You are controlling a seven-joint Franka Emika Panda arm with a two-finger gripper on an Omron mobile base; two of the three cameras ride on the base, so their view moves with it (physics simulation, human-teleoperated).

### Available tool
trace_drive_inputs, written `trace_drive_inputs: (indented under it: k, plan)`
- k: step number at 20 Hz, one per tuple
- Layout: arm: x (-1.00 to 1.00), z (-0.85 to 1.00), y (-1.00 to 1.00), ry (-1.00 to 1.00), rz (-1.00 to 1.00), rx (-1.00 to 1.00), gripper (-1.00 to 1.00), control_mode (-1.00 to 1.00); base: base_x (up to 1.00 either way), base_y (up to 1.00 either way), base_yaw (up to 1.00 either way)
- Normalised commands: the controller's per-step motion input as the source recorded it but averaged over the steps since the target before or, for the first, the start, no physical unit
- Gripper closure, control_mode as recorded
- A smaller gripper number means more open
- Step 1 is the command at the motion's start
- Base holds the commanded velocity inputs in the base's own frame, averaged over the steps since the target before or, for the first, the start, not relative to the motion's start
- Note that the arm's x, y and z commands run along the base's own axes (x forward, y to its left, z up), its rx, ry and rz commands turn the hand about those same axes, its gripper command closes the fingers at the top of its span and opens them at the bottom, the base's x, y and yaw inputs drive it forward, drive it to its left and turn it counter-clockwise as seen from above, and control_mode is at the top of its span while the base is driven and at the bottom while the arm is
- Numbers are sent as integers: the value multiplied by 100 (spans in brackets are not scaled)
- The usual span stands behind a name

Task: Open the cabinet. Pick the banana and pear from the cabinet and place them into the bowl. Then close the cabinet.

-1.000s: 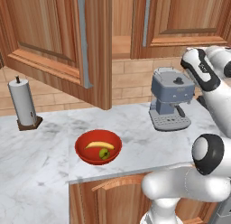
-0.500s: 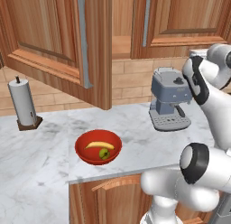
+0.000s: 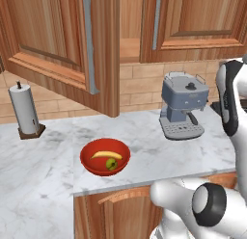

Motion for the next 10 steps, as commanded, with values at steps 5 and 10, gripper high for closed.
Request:
trace_drive_inputs:
  k: [5, 10]
  plan:
    - [-88, 0, 8, 0, 11, 0, -100, -100, 0, 0, 0]
    - [-59, 0, 48, 0, 6, 0, -100, -100, 0, 0, 0]
